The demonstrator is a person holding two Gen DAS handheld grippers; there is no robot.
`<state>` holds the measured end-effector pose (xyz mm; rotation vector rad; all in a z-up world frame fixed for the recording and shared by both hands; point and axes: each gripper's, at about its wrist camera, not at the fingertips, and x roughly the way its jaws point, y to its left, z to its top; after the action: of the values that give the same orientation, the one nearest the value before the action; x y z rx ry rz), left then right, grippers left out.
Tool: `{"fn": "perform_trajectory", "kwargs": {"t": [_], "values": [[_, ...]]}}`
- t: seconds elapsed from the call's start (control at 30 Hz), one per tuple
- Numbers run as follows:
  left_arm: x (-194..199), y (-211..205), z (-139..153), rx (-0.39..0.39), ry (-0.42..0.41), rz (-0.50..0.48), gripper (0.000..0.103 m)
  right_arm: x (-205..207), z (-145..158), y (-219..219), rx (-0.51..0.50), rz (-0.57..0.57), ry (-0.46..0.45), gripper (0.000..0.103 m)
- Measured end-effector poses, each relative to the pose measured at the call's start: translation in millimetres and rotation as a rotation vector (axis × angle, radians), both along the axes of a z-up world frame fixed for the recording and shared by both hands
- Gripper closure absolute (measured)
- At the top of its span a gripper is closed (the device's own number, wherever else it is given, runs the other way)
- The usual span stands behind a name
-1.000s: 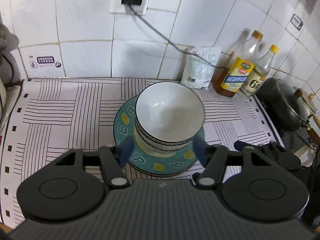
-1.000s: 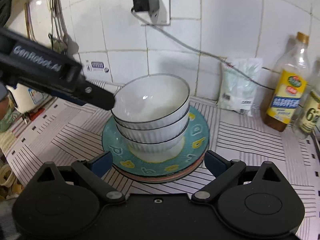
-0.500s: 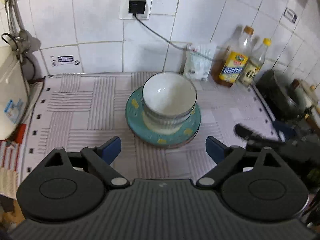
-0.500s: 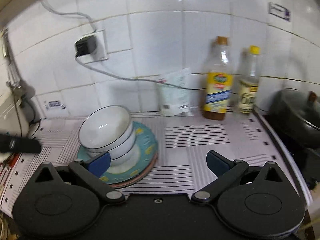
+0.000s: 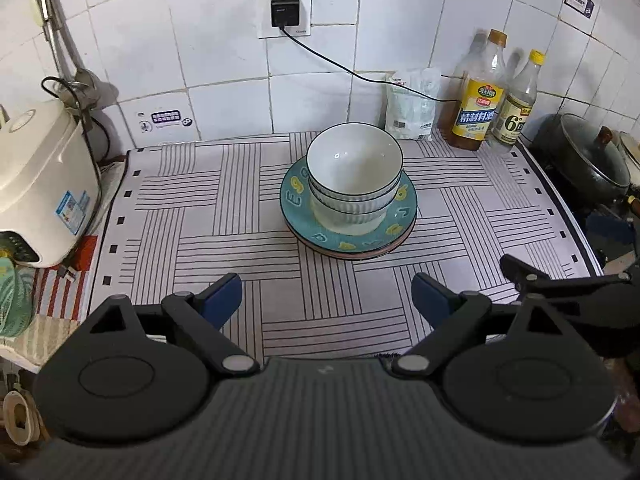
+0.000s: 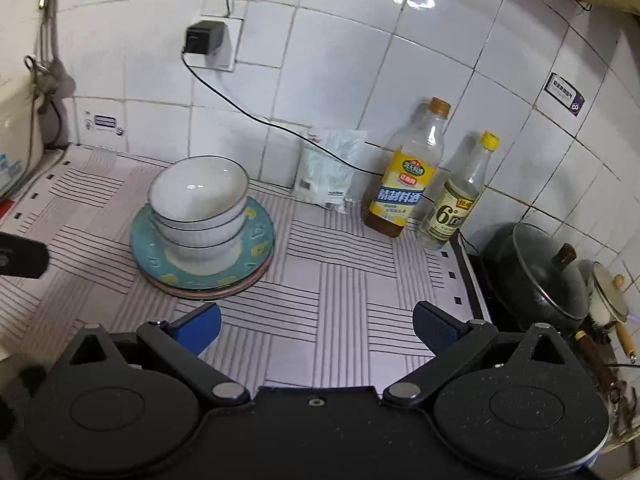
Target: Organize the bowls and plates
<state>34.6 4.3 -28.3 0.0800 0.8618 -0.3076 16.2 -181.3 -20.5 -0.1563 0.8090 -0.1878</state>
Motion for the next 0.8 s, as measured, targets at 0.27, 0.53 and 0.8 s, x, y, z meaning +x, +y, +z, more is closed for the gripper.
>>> {"fn": "perform_trajectory", "kwargs": {"t": [0.27, 0.53, 0.8], "values": [[-15, 4, 4, 0.022, -0.027, 0.052, 0.011, -21, 8, -1, 0.165, -0.013, -0.018, 0.000], [-32, 10, 6, 0.014, -0.054, 0.074, 0.010, -48, 19, 3, 0.289, 0.001, -0.073, 0.000], [-49, 11, 11, 0.028, -0.103, 0.063, 0.010, -65, 25, 7, 0.278, 0.009, -0.113, 0.000]]}}
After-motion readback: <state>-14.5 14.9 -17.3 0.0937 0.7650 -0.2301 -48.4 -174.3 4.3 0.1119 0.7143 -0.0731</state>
